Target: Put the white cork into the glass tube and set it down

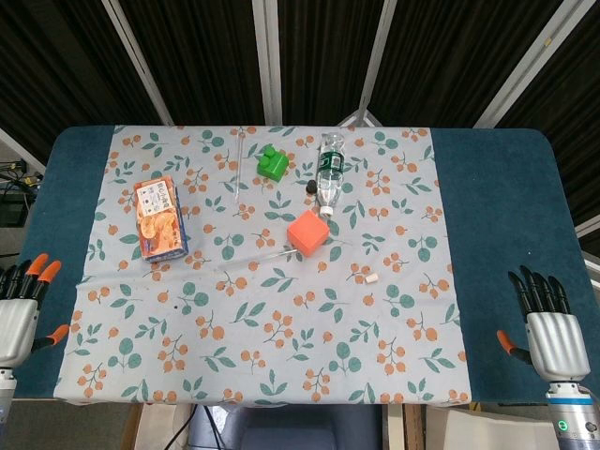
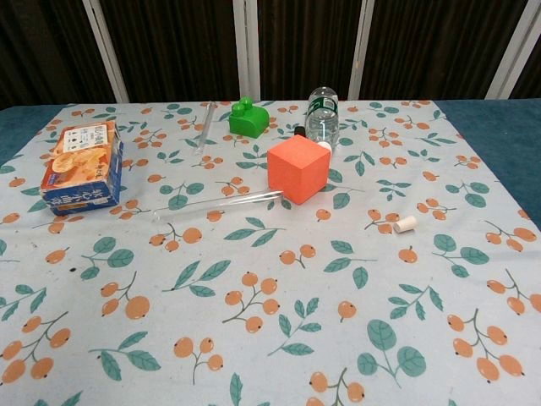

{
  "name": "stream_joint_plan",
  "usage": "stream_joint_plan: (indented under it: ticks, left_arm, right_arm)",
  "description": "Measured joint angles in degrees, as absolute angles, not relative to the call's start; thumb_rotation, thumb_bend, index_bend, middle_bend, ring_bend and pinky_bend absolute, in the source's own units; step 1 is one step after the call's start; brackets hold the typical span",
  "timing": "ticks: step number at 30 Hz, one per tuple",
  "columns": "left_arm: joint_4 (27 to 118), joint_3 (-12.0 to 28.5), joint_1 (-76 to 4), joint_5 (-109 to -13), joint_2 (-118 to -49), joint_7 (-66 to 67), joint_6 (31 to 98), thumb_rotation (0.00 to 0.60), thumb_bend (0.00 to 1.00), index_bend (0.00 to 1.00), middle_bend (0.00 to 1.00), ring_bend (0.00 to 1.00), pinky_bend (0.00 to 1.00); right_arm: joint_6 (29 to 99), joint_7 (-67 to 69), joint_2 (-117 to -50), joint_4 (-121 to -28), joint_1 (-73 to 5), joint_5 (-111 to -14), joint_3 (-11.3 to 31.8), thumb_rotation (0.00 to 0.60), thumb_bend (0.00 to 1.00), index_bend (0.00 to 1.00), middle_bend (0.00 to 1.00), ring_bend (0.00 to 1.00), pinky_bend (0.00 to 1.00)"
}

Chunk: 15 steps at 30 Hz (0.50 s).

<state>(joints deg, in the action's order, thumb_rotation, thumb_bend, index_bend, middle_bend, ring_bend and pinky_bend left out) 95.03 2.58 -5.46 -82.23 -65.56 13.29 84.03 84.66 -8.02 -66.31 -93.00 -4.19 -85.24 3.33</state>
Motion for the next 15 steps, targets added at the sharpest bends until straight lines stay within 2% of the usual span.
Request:
stream_joint_plan:
  ticks: [15]
  left_arm:
    - [94.6, 2.8, -5.5, -81.2, -65.0, 12.5, 83.5, 0.600, 0.16, 0.08, 0.01, 0.00, 0.00]
  right_arm:
    - [83.5, -9.5, -67.6, -93.2, -4.9, -85.7, 3.0, 0.600, 0.28, 0.00, 0.00, 0.00, 0.00]
